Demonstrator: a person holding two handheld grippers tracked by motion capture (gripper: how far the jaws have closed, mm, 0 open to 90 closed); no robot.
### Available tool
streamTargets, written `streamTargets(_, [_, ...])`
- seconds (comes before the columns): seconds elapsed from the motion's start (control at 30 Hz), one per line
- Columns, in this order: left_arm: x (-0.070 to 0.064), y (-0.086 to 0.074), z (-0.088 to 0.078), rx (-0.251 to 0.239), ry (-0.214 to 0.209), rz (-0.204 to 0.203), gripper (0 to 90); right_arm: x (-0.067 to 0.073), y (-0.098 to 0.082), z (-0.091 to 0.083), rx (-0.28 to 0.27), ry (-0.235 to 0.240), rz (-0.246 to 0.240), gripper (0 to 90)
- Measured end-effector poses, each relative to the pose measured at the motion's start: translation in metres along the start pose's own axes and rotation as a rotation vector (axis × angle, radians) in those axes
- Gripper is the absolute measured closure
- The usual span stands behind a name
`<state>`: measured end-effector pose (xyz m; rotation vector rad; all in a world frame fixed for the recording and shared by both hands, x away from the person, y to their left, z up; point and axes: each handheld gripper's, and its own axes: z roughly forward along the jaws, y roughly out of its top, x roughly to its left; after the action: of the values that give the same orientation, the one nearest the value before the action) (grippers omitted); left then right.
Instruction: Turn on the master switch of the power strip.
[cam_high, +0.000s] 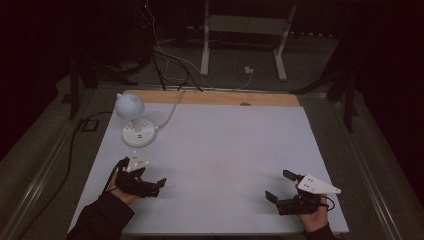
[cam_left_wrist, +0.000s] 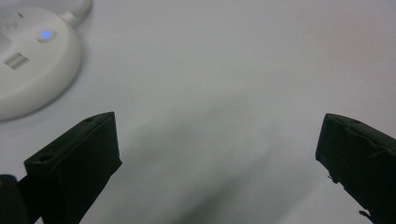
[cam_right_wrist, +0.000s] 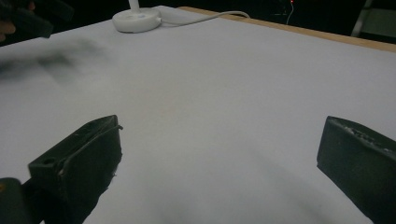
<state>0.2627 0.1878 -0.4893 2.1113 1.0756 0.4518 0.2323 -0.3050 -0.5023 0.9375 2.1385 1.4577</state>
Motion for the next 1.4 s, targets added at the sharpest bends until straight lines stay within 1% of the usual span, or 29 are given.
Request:
streamTargets(0.07, [-0.002,-0.004,0.0,0.002,-0.014,0.004,0.2,0.0,0.0,0.0,0.002,0.001,-0.001,0.0])
streamTargets(0.1, [-0.004,-0.006,0.0,0.002,-0.012,0.006,0.2,0.0,0.0,0.0,0.002,0.001,-0.002,0.0])
streamTargets(0.17, [-0.007,-0.011,0.001,0.006,-0.021,0.009,0.2,0.0,0.0,0.0,0.003,0.002,-0.003,0.0])
streamTargets(0.27, [-0.012,-0.017,0.001,0.018,-0.021,0.029,0.3,0.0,0.0,0.001,0.002,0.002,-0.005,0.0])
streamTargets(0.3, [-0.014,-0.018,0.001,0.019,-0.013,0.04,0.2,0.0,0.0,0.001,0.002,0.003,-0.006,0.0])
streamTargets(0.5, [-0.021,-0.027,-0.003,0.007,-0.031,0.046,0.3,0.0,0.0,0.001,0.005,0.004,-0.005,0.0])
streamTargets(0.57, [-0.023,-0.031,-0.004,0.004,-0.017,0.061,0.3,0.0,0.0,0.001,0.005,0.005,-0.004,0.0])
streamTargets(0.6, [-0.023,-0.033,-0.005,0.005,-0.02,0.057,0.3,0.0,0.0,0.001,0.007,0.006,-0.004,0.0])
streamTargets(0.73, [-0.022,-0.041,-0.009,0.006,-0.023,0.051,0.3,0.001,0.0,0.001,0.008,0.007,-0.004,0.0])
streamTargets(0.77, [-0.022,-0.044,-0.011,0.001,-0.014,0.052,0.2,0.0,0.0,0.001,0.009,0.008,-0.004,0.0])
streamTargets(0.83, [-0.021,-0.048,-0.012,-0.011,0.02,0.054,0.3,0.0,-0.001,0.001,0.01,0.009,-0.004,0.0])
streamTargets(0.87, [-0.019,-0.049,-0.013,-0.017,0.025,0.051,0.2,0.0,-0.001,0.001,0.011,0.009,-0.003,0.0])
streamTargets(0.9, [-0.017,-0.05,-0.013,-0.032,0.013,0.041,0.3,0.0,0.0,0.001,0.011,0.009,-0.004,0.0])
streamTargets(0.93, [-0.016,-0.051,-0.012,-0.037,0.002,0.041,0.3,0.0,0.0,0.002,0.011,0.01,-0.005,0.0])
streamTargets(1.0, [-0.016,-0.05,-0.01,-0.032,0.021,0.051,0.3,0.001,0.0,0.002,0.013,0.011,-0.007,0.0])
streamTargets(1.07, [-0.016,-0.05,-0.009,-0.035,0.018,0.051,0.3,0.001,-0.001,0.002,0.016,0.015,-0.009,0.0])
streamTargets(1.13, [-0.016,-0.051,-0.008,-0.032,0.026,0.065,0.3,0.001,-0.001,0.002,0.017,0.016,-0.007,0.0])
streamTargets(1.17, [-0.016,-0.051,-0.007,-0.032,0.021,0.064,0.3,0.001,-0.001,0.003,0.017,0.016,-0.007,0.0])
streamTargets(1.4, [-0.015,-0.051,-0.008,-0.039,0.026,0.058,0.3,0.0,-0.001,0.002,0.015,0.015,-0.007,0.0])
